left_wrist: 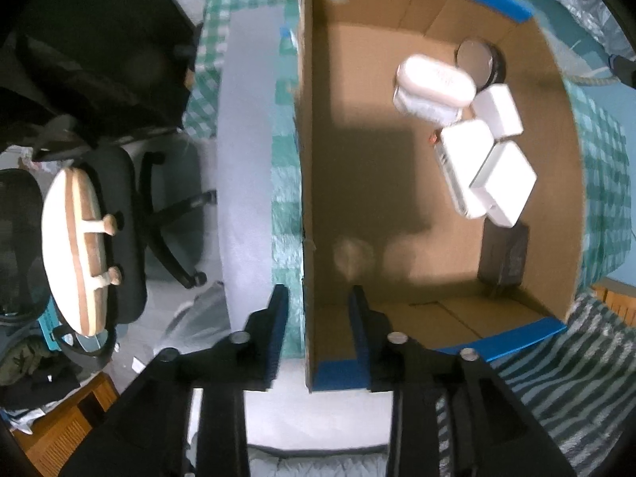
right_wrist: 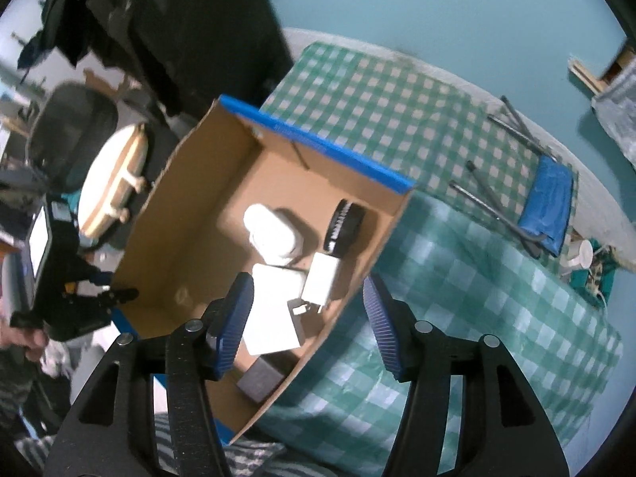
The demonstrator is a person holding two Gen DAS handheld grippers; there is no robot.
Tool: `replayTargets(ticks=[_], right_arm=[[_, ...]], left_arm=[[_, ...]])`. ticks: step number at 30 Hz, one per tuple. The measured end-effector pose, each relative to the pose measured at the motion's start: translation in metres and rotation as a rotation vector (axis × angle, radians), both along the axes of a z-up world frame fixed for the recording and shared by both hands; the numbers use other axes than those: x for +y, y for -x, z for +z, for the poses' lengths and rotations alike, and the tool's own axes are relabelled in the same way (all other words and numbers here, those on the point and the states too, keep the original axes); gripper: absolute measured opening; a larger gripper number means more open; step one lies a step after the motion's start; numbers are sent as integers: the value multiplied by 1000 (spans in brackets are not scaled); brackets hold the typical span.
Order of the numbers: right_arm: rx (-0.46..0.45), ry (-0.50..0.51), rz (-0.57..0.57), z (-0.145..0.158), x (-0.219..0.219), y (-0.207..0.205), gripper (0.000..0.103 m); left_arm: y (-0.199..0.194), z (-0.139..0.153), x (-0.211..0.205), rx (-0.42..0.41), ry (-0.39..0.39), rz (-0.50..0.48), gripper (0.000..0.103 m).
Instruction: Organize rigid objects
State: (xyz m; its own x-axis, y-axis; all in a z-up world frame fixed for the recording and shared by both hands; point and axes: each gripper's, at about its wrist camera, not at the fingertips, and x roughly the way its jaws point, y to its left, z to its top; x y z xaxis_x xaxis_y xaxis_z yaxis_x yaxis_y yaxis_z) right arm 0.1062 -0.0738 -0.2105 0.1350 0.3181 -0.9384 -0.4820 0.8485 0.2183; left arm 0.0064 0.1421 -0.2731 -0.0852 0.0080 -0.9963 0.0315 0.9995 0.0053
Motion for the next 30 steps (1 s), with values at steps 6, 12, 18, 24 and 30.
replayTargets(ticks=[6,12,18,24,30], right_arm=[[-75,-45,-107,35,-30,8,63],[-178,-74,-234,81,-69,24,67],[-270,-66,-334,121,-99,46,73],[-376,-32,-406,159,-119,70,77],[-462,-1,-433,182,-132,90,80]], left_arm=[[-2,53,-12,-146,-6,17,59],[-3,116,-35,-332,-5,17,83],[-6,159,-65,-431,2,-28,87],[-3,199,-85,-536,1,-53,96],[1,235,-96,-630,-3,-63,102]])
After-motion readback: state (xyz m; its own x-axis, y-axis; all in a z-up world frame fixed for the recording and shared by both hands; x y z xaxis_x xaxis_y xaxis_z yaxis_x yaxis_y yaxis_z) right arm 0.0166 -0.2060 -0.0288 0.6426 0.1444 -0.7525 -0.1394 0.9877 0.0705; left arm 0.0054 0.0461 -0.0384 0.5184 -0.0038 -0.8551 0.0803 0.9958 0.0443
